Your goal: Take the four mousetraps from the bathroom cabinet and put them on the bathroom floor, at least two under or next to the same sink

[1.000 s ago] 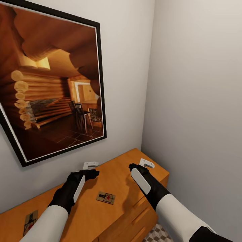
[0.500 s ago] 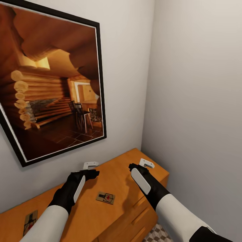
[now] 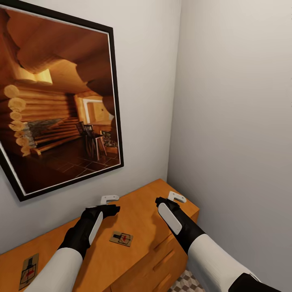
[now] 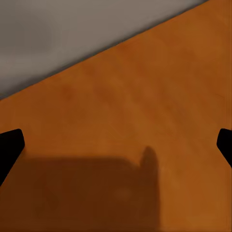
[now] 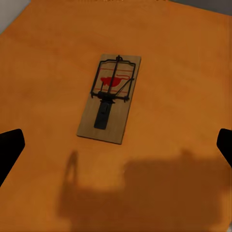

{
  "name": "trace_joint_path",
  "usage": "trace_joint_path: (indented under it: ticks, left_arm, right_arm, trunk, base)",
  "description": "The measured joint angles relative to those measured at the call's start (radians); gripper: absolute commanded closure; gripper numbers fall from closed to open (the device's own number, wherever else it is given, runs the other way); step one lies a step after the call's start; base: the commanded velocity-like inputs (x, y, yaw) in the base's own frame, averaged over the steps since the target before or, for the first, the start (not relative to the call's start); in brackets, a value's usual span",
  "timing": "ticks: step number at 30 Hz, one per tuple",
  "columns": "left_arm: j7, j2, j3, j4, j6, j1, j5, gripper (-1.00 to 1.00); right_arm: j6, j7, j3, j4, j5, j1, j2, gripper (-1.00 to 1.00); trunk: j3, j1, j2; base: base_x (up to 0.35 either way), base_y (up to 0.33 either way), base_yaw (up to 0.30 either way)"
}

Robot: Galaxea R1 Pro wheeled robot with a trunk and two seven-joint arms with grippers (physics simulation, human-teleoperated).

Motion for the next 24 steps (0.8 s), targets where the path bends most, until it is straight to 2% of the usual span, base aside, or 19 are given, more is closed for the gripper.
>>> trace_joint_path:
  ticks: [24]
  left_arm:
    - [0.000, 0.000, 0.000, 0.000, 0.000, 0.000, 0.001, -1.00]
  right_arm:
    - [0.000, 0.003, 0.000, 0.000, 0.001, 0.000, 0.000, -1.00]
  trunk:
    - [0.000, 0.000, 0.000]
  base:
    - [0.000, -0.001, 0.000]
